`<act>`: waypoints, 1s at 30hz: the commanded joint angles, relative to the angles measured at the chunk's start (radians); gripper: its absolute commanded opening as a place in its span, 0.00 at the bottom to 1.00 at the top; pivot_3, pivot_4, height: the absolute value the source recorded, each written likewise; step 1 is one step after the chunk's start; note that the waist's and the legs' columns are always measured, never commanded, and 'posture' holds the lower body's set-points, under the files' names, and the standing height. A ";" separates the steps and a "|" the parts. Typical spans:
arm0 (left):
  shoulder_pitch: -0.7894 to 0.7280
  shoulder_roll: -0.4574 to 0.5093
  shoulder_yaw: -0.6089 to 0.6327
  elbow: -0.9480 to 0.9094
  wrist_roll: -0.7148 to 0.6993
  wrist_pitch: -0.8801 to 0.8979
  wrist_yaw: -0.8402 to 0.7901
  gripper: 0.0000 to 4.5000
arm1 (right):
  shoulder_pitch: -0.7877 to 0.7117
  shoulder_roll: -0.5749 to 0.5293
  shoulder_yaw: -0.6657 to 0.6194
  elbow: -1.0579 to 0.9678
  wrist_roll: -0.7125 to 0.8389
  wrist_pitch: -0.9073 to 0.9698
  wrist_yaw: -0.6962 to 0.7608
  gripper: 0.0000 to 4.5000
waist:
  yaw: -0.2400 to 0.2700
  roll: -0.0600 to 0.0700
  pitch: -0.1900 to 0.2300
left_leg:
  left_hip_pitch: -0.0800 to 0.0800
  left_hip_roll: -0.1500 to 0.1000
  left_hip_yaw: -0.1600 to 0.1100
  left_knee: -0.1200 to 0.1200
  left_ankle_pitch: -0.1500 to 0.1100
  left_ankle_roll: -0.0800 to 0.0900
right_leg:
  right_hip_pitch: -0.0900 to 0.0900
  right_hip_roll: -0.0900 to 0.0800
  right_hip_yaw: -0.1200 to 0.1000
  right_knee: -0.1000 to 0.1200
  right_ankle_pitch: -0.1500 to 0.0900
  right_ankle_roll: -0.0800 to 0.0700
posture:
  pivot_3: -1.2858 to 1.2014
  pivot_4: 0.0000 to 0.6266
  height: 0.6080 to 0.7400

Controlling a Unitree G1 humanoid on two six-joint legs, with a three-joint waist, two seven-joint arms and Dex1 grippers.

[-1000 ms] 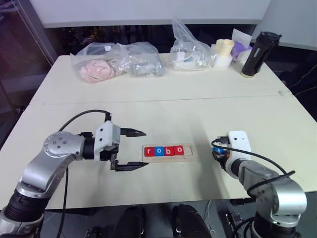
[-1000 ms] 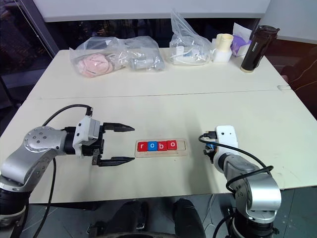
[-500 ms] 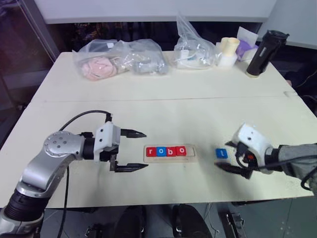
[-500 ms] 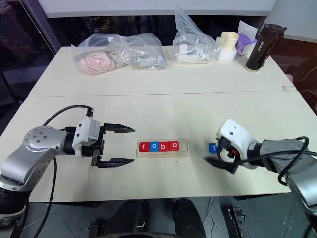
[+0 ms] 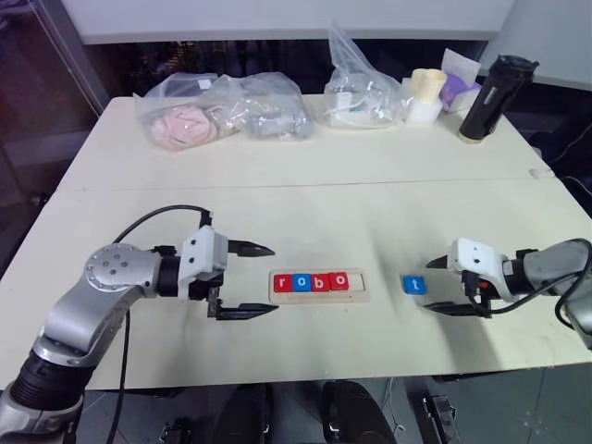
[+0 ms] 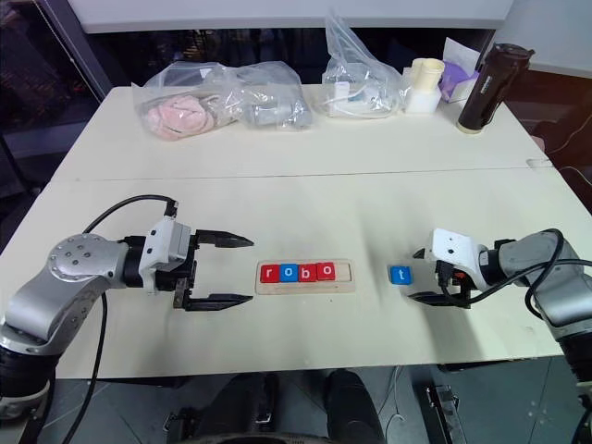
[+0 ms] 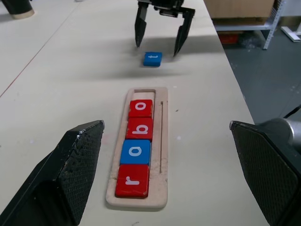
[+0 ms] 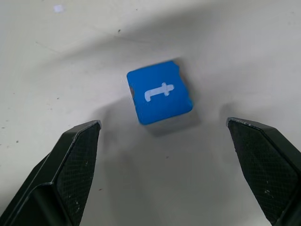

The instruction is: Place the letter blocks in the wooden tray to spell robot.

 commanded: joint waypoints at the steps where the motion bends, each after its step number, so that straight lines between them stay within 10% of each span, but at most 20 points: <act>1: 0.003 0.010 0.022 -0.039 -0.013 0.000 0.008 1.00 | -0.035 0.021 0.016 0.035 -0.010 -0.020 0.027 0.98 | 0.001 0.000 0.000 | 0.000 0.000 0.000 0.000 0.000 0.000 | 0.000 0.000 0.000 0.000 0.000 0.000 | 0.52 0.24 1.00; 12: 0.009 0.018 0.026 -0.051 -0.017 0.005 0.020 1.00 | -0.078 0.056 0.047 0.031 -0.036 -0.030 0.046 0.98 | 0.000 0.001 0.000 | 0.000 0.000 0.000 0.000 0.000 0.000 | 0.000 -0.001 0.000 0.000 -0.001 -0.004 | 0.52 0.24 1.00; 20: 0.012 0.022 0.027 -0.059 -0.021 0.005 0.026 1.00 | -0.095 0.071 0.043 0.020 -0.033 -0.003 0.042 0.25 | 0.000 0.001 0.000 | 0.000 0.000 0.000 0.000 0.000 0.000 | 0.000 -0.002 0.000 0.000 0.000 -0.005 | 0.52 0.24 1.00; 30: 0.012 0.025 0.019 -0.046 -0.015 -0.009 0.016 1.00 | -0.294 0.156 0.134 -0.235 0.026 0.301 0.054 0.25 | -0.002 0.003 0.000 | 0.000 0.000 0.000 0.000 0.000 0.000 | -0.002 -0.002 0.000 0.000 0.001 -0.004 | 0.52 0.24 1.00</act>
